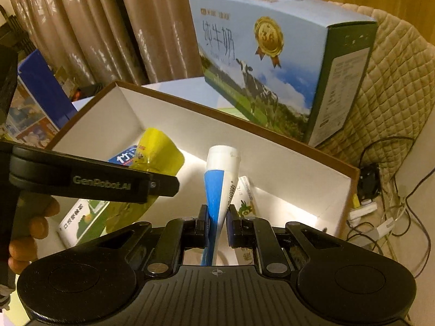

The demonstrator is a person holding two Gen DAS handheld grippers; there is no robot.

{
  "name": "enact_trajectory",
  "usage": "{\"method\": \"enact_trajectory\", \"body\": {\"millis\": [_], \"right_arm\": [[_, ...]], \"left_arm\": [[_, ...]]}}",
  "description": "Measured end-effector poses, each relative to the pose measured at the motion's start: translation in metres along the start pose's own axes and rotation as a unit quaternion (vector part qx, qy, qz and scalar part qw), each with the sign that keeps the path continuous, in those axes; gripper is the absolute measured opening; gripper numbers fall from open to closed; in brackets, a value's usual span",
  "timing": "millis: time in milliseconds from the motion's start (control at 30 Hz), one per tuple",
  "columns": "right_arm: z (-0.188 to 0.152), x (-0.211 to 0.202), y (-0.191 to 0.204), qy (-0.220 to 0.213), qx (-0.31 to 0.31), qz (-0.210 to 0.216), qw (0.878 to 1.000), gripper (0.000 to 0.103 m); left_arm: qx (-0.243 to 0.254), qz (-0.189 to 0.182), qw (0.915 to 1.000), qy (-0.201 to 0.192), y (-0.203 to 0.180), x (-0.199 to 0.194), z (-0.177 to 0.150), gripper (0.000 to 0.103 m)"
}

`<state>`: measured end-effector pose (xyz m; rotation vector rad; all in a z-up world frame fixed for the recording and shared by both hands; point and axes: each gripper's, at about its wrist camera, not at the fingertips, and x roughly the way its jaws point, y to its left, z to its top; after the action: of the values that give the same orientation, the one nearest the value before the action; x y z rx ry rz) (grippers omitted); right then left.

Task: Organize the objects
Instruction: 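Lower both items into the brown box and open both tools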

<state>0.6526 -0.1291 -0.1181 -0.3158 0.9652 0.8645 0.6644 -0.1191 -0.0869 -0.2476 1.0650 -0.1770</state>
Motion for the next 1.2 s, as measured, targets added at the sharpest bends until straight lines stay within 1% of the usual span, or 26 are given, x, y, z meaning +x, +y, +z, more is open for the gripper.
{"method": "enact_trajectory", "body": {"millis": [100, 200, 400, 433, 467, 500, 633, 900, 1033, 1067, 1100, 1167, 1200], "right_arm": [[0.002, 0.007, 0.000, 0.004, -0.003, 0.002, 1.000, 0.009], [0.001, 0.011, 0.000, 0.008, -0.006, 0.004, 1.000, 0.009], [0.004, 0.017, 0.003, 0.015, -0.013, 0.008, 1.000, 0.010], [0.005, 0.018, 0.003, 0.016, -0.013, 0.009, 1.000, 0.010], [0.005, 0.020, 0.003, 0.017, -0.013, 0.009, 1.000, 0.010], [0.005, 0.021, 0.004, 0.017, -0.014, 0.009, 1.000, 0.010], [0.006, 0.021, 0.006, 0.019, -0.016, 0.010, 1.000, 0.010], [0.011, 0.025, 0.011, 0.010, -0.022, 0.003, 1.000, 0.010], [0.011, 0.024, 0.012, 0.006, -0.019, -0.005, 1.000, 0.011], [0.010, 0.022, 0.012, 0.003, -0.019, -0.007, 1.000, 0.012], [0.008, 0.019, 0.012, -0.002, -0.020, -0.006, 1.000, 0.016], [0.007, 0.012, 0.013, -0.016, -0.020, 0.001, 1.000, 0.026], [0.007, 0.008, 0.012, -0.021, -0.018, 0.002, 1.000, 0.038]], "left_arm": [[0.003, 0.006, 1.0000, 0.003, 0.002, 0.009, 0.002, 0.054], [0.006, 0.009, 0.9999, 0.006, 0.005, 0.015, 0.003, 0.059], [0.015, 0.010, 0.9998, 0.005, 0.008, 0.013, 0.004, 0.065], [0.016, 0.009, 0.9998, 0.004, 0.009, 0.012, 0.006, 0.068], [0.017, 0.008, 0.9998, 0.002, 0.010, 0.010, 0.007, 0.074], [0.018, 0.008, 0.9998, 0.002, 0.010, 0.009, 0.008, 0.077], [0.025, 0.013, 0.9996, -0.006, 0.014, -0.001, 0.011, 0.077], [0.043, 0.040, 0.9982, -0.007, 0.022, -0.018, 0.009, 0.077], [0.041, 0.046, 0.9981, -0.007, 0.029, -0.027, 0.005, 0.081], [0.043, 0.050, 0.9978, -0.008, 0.030, -0.029, 0.004, 0.082], [0.046, 0.052, 0.9975, -0.011, 0.030, -0.032, 0.003, 0.083], [0.055, 0.060, 0.9966, -0.015, 0.031, -0.038, 0.000, 0.085], [0.059, 0.065, 0.9960, -0.018, 0.032, -0.041, -0.002, 0.085]]}}
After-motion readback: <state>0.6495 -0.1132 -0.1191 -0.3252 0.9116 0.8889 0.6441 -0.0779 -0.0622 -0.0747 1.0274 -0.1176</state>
